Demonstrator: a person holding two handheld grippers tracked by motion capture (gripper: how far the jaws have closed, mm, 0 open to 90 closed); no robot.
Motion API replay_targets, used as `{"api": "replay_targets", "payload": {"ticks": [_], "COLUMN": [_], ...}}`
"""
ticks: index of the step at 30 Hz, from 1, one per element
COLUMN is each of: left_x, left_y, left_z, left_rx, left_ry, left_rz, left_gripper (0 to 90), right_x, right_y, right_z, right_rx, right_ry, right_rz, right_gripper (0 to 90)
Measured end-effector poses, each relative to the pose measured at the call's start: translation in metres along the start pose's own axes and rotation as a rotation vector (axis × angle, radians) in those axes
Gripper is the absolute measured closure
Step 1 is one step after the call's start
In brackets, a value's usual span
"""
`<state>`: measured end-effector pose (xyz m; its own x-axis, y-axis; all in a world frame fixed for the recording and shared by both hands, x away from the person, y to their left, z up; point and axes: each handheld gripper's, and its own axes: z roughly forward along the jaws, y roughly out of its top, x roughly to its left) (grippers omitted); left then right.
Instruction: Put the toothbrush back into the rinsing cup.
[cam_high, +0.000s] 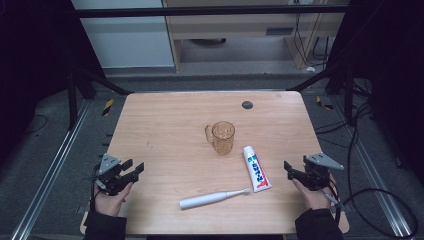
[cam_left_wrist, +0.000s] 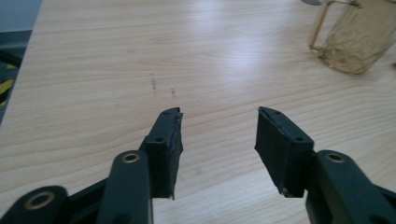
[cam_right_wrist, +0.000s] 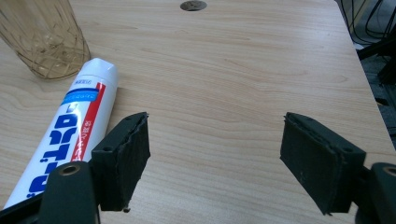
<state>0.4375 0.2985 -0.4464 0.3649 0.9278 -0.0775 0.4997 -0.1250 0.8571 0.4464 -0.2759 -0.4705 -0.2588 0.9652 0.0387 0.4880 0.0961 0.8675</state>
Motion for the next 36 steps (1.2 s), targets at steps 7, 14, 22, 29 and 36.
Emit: {"api": "replay_targets", "payload": {"ticks": [7, 14, 22, 29, 36], "left_x": [-0.018, -0.041, -0.066, -0.088, -0.096], "left_y": [0.003, 0.001, -0.001, -0.007, -0.011], "left_z": [0.002, 0.01, 0.019, 0.031, 0.036], "left_rx": [0.053, 0.124, 0.199, 0.27, 0.319], "left_ry": [-0.083, -0.156, -0.23, -0.291, -0.327], "left_rz": [0.044, 0.104, 0.162, 0.218, 0.233], "left_gripper": [62.6, 74.4, 83.3, 88.8, 89.1], "right_x": [0.005, 0.012, 0.013, 0.011, 0.011], "right_y": [-0.002, -0.004, -0.004, -0.005, -0.006], "right_z": [-0.003, -0.001, -0.001, -0.001, 0.001], "right_rx": [0.013, 0.042, 0.059, 0.069, 0.08], "right_ry": [0.008, 0.024, 0.018, 0.005, 0.006], "right_rz": [-0.025, -0.052, -0.045, -0.046, -0.046], "right_gripper": [25.7, 27.5, 30.3, 30.8, 30.7]}}
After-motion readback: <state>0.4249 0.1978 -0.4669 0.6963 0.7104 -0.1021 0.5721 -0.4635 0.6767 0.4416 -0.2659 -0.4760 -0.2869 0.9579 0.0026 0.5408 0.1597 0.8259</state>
